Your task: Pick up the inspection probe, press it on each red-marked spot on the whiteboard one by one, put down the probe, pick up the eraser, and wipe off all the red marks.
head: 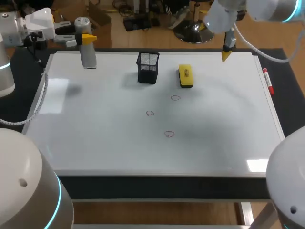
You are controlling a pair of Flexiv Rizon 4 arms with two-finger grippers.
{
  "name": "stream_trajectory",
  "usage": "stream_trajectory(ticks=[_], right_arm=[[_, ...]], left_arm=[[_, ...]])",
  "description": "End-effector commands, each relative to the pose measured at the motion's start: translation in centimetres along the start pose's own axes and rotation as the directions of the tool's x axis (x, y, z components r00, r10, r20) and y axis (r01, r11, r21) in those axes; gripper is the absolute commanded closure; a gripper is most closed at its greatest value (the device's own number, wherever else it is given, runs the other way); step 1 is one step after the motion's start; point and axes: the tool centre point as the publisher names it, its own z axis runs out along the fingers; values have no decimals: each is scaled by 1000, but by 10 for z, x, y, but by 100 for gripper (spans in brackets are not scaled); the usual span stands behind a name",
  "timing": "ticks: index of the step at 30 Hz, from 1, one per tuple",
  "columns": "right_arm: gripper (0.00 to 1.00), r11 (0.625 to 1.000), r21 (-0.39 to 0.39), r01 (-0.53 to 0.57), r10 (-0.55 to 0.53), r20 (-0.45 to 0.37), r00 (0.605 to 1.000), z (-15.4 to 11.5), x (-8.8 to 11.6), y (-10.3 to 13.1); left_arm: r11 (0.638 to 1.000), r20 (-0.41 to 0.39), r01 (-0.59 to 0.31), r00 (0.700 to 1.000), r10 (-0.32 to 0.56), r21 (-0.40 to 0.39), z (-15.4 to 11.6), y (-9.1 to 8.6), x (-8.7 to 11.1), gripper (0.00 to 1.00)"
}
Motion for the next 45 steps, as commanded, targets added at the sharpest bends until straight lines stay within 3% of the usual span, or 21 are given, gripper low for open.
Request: stream_trajectory(ticks=[1,5,11,15,20,26,32,37,45], right_arm=[[0,995,-4,100,-95,-377,921,10,-3,7],[0,972,-69,226,-235,-363,901,20,2,12],[0,914,-132,384,-406,-356,842,32,13,20],[0,861,-164,481,-507,-335,794,39,18,26],[0,758,-181,626,-650,-278,707,50,21,41],[0,696,-159,700,-714,-250,654,63,22,56],[0,666,-149,731,-745,-196,638,74,23,61],[0,574,-153,804,-817,-178,549,83,22,69],[0,477,-197,856,-876,-184,446,98,21,68]], left_arm=[[1000,-1,0,1000,0,1,0,-1,0,100],[1000,-1,0,1000,0,1,0,-1,0,100],[1000,-1,0,1000,0,1,0,-1,0,100],[1000,-1,0,1000,0,1,0,-1,0,100],[1000,-1,0,1000,0,1,0,-1,0,100],[1000,-1,0,1000,0,1,0,-1,0,100],[1000,-1,0,1000,0,1,0,-1,0,100],[1000,-1,0,1000,0,1,0,-1,0,100],[1000,-1,0,1000,0,1,0,-1,0,100]])
